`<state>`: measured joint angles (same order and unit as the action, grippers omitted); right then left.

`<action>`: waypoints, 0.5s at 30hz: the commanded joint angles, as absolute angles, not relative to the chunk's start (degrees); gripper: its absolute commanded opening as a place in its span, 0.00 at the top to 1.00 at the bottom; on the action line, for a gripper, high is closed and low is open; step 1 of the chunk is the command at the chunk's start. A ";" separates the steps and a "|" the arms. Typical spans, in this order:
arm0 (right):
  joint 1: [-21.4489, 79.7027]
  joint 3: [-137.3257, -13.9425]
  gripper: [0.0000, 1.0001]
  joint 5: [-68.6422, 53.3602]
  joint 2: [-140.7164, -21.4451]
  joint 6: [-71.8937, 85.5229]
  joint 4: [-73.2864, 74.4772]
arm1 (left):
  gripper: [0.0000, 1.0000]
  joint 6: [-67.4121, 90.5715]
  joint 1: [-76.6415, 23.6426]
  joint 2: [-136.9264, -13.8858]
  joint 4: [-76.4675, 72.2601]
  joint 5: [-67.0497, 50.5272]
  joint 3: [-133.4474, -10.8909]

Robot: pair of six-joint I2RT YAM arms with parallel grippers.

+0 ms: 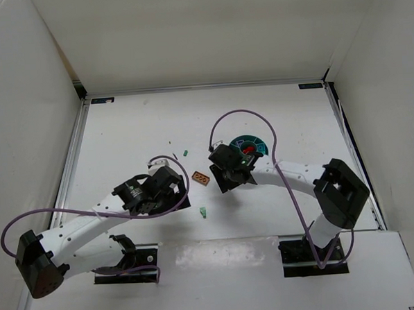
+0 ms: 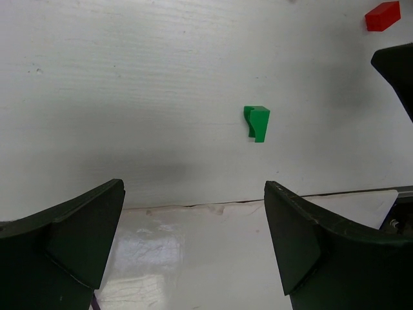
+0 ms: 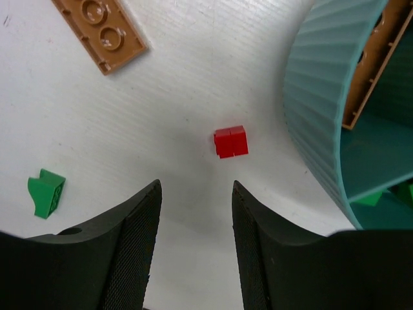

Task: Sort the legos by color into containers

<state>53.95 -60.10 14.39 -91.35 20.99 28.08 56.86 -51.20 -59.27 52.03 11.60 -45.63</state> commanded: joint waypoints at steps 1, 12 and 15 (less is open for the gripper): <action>53.53 -59.77 0.48 15.20 -93.77 21.89 23.30 | 0.00 58.36 -51.50 -56.78 52.82 13.18 -44.91; 54.40 -59.24 0.51 23.99 -97.56 26.10 24.35 | 0.00 58.54 -51.59 -56.16 54.40 14.24 -45.35; 55.02 -59.41 0.51 25.13 -98.69 26.89 24.35 | 0.00 58.54 -51.59 -56.07 54.23 14.24 -45.26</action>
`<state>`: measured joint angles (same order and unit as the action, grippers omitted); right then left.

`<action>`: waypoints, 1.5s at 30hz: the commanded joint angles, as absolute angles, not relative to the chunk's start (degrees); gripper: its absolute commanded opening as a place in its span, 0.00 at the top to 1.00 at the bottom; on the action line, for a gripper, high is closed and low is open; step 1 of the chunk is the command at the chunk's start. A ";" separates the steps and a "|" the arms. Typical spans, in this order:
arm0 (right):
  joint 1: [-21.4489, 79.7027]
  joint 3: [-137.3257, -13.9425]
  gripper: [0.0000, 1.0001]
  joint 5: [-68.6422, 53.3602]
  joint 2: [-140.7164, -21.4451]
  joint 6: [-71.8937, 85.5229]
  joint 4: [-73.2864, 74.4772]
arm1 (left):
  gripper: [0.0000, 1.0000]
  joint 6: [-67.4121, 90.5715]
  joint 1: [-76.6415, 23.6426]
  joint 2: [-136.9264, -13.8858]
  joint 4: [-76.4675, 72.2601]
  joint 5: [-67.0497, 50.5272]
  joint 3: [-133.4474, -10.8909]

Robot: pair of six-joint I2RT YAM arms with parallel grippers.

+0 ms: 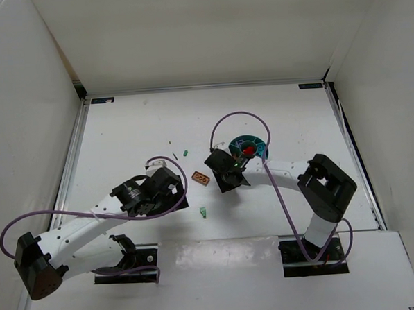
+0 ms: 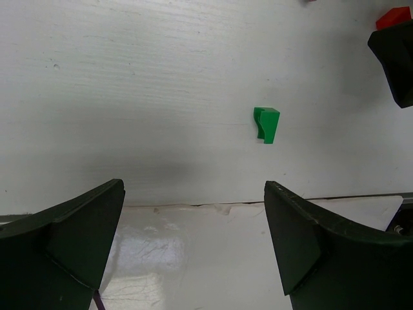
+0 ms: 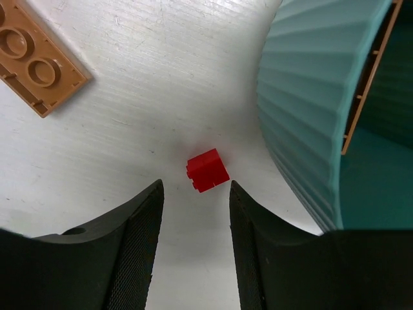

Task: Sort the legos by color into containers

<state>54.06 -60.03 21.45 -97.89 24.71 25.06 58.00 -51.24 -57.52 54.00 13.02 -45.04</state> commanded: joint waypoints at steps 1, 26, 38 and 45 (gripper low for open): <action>54.67 -59.50 0.51 26.01 -99.40 27.16 24.52 | 0.00 58.36 -51.59 -55.99 54.23 14.06 -45.26; 56.69 -63.01 0.82 27.24 -95.37 28.48 29.43 | 0.00 57.40 -51.59 -56.51 55.11 15.21 -46.67; 39.74 -68.11 0.82 21.19 -77.87 19.17 31.91 | 0.00 54.06 -51.77 -66.61 48.34 11.69 -50.09; 32.61 -69.08 0.76 13.88 -78.66 18.20 28.74 | 0.00 51.68 -52.21 -72.33 47.72 10.55 -54.40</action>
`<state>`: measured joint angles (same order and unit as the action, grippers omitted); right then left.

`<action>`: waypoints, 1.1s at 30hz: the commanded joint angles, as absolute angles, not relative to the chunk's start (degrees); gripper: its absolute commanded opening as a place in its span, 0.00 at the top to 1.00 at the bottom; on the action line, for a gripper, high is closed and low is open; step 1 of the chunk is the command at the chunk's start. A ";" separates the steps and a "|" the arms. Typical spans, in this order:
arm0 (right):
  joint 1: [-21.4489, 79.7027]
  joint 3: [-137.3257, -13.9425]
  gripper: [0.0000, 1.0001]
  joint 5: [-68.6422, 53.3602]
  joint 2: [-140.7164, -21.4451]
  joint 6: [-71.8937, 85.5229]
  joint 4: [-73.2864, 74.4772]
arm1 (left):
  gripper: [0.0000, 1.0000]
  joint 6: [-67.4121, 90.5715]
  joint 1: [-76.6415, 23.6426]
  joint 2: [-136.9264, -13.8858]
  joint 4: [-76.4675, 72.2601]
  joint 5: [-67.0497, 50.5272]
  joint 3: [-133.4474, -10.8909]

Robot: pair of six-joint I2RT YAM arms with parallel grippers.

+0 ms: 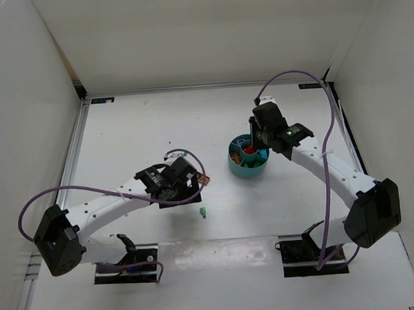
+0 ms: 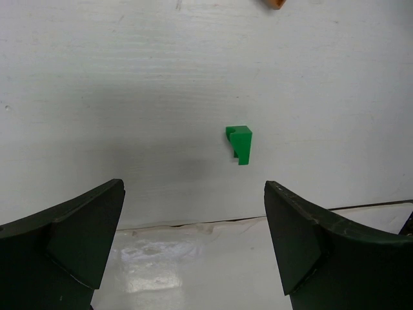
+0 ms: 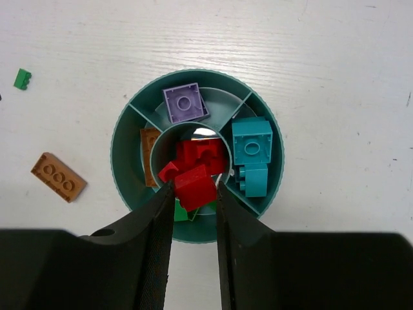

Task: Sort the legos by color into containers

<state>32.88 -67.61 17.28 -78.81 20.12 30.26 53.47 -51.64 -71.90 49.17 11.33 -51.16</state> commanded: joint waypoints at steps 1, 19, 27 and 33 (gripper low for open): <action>32.87 -69.34 0.76 14.50 -78.66 18.11 28.91 | 0.00 51.16 -52.29 -72.51 47.64 10.63 -54.75; 33.93 -71.45 0.51 16.87 -79.19 18.19 31.11 | 0.02 47.11 -53.17 -81.03 45.80 8.62 -58.27; 31.38 -66.98 0.51 19.08 -70.42 21.18 34.89 | 0.16 47.11 -54.93 -89.11 40.96 6.33 -58.62; 26.55 -62.67 0.49 17.67 -64.70 21.01 35.68 | 0.36 46.84 -55.98 -95.79 41.74 4.83 -60.38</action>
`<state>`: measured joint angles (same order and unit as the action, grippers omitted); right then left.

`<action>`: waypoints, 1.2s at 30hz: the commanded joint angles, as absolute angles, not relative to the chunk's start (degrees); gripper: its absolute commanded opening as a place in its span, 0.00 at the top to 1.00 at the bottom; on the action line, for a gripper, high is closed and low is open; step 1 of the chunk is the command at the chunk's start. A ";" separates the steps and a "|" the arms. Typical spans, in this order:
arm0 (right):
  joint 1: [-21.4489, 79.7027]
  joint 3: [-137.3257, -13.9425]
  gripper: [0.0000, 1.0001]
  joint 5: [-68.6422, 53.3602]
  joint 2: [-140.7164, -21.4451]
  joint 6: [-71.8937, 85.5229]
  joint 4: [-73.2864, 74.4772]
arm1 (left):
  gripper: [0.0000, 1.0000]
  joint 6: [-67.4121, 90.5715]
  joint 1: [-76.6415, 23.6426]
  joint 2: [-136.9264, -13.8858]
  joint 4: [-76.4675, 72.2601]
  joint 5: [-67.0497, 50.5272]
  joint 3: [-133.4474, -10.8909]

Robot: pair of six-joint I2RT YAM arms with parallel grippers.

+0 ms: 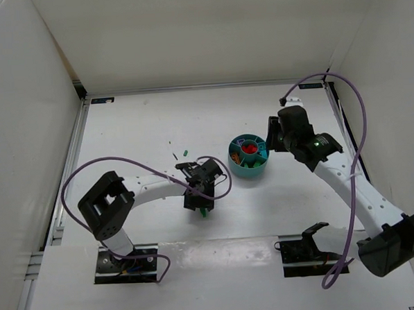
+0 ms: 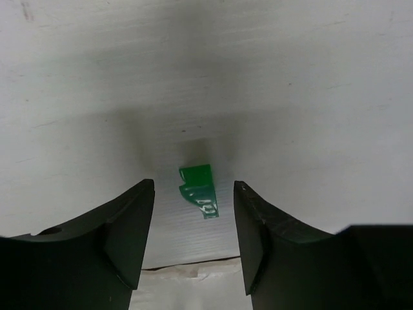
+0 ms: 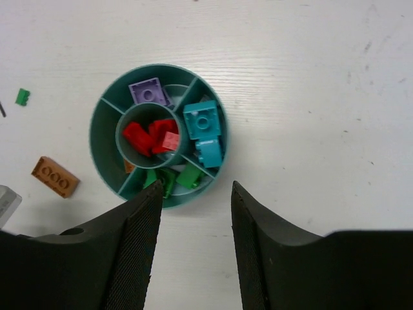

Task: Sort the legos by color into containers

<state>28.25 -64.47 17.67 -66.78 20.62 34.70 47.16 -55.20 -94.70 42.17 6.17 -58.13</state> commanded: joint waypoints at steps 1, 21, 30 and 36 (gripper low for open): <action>25.59 -62.32 0.49 17.32 -64.51 20.57 35.86 | 0.38 46.85 -56.07 -96.24 41.92 4.83 -60.29; 24.52 -60.65 0.49 20.83 -59.77 21.53 39.19 | 0.82 41.05 -56.78 -98.88 47.99 9.05 -74.15; 18.20 -58.80 0.49 18.73 -52.92 23.03 42.80 | 0.82 28.31 -56.86 -106.07 48.69 9.06 -96.14; 12.75 -58.88 0.49 14.24 -50.63 21.62 43.68 | 0.82 25.14 -56.86 -115.55 52.11 5.72 -110.54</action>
